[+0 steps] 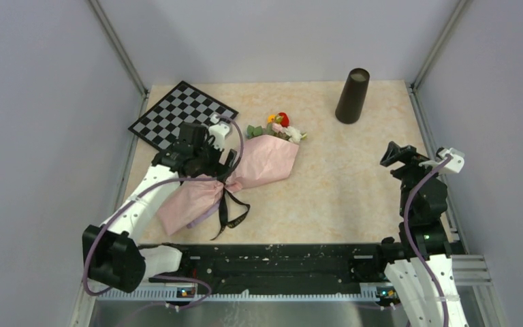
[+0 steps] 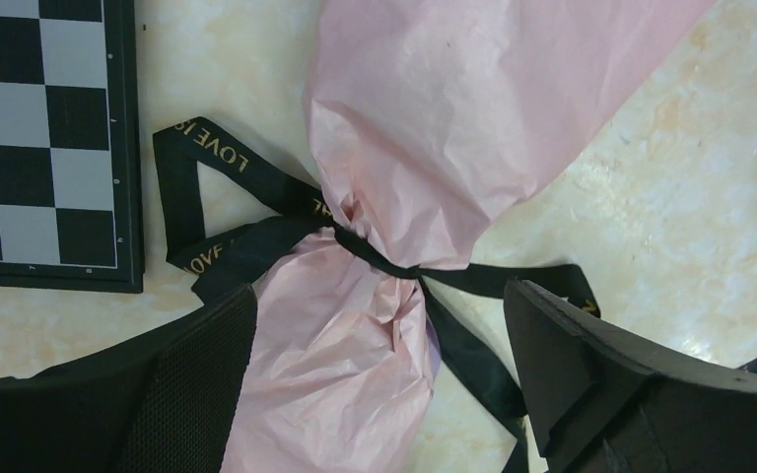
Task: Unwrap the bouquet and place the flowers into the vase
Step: Pick up the fake flower at the center of the board.
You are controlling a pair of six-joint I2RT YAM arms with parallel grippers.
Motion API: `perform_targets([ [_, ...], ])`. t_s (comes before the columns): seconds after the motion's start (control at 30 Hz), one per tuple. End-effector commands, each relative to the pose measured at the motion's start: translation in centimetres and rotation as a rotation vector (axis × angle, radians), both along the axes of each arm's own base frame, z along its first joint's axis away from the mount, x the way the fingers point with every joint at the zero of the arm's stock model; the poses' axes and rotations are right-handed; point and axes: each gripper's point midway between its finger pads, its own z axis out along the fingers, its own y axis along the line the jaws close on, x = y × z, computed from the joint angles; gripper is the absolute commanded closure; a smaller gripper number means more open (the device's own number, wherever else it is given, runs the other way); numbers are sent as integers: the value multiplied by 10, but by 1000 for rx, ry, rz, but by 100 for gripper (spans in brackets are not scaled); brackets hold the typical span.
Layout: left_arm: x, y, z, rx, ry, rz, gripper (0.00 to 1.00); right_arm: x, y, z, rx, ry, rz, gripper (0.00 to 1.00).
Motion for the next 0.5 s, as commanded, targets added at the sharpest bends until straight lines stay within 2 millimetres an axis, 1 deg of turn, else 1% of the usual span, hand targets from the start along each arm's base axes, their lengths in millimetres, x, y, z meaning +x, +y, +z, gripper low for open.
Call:
perform_targets([
  [0.0,-14,1,-15,59,9,-140,1,-2,1,17,13,-59,4,20],
  [0.1,-11,4,-30,87,38,-143,1,-4,0,17,12,-63,-1,20],
  [0.2,-10,-8,-41,56,86,-194,1,-6,-1,18,15,-71,-5,20],
  [0.23,-9,-9,-45,59,115,-198,1,-6,-1,19,14,-71,-4,20],
  [0.37,-4,-10,-65,83,209,-179,1,-7,-1,19,16,-76,-4,20],
  [0.47,1,-11,-74,99,228,-159,1,-8,-1,19,15,-79,-4,20],
])
